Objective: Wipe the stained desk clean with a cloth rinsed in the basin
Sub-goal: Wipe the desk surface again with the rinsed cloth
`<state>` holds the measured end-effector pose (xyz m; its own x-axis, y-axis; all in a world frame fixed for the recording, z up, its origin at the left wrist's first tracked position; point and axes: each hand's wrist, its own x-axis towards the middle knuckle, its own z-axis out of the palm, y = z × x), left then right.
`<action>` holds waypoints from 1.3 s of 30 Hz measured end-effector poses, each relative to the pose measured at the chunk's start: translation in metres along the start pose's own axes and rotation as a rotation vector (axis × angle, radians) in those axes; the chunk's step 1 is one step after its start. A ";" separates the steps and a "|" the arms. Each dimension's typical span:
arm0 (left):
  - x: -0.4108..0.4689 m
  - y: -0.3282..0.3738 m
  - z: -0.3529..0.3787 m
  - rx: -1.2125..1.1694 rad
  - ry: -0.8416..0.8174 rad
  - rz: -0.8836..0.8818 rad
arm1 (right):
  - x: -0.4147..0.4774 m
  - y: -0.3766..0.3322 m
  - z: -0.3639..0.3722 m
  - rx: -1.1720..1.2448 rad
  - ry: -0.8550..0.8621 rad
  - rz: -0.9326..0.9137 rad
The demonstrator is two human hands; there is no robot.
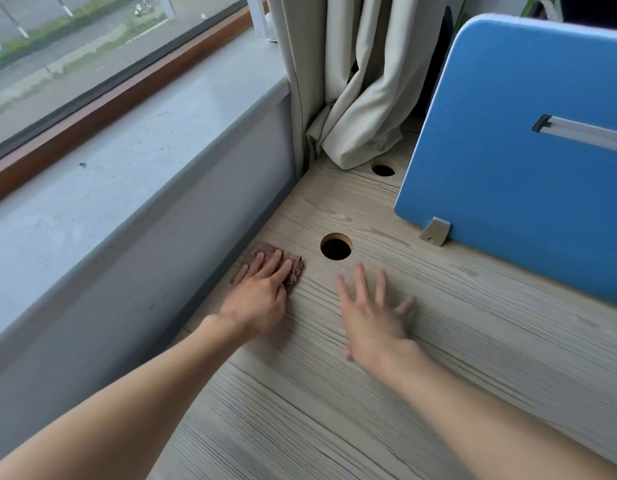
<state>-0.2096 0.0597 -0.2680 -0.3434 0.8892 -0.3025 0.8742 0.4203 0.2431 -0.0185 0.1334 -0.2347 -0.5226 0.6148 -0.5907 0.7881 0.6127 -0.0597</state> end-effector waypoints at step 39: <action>-0.065 -0.018 0.014 0.012 0.016 0.113 | -0.013 -0.040 0.025 -0.050 -0.091 -0.042</action>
<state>-0.1987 -0.0083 -0.2660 -0.2472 0.9336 -0.2592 0.9119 0.3146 0.2635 -0.0345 0.0884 -0.2447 -0.5211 0.5422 -0.6592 0.7481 0.6620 -0.0469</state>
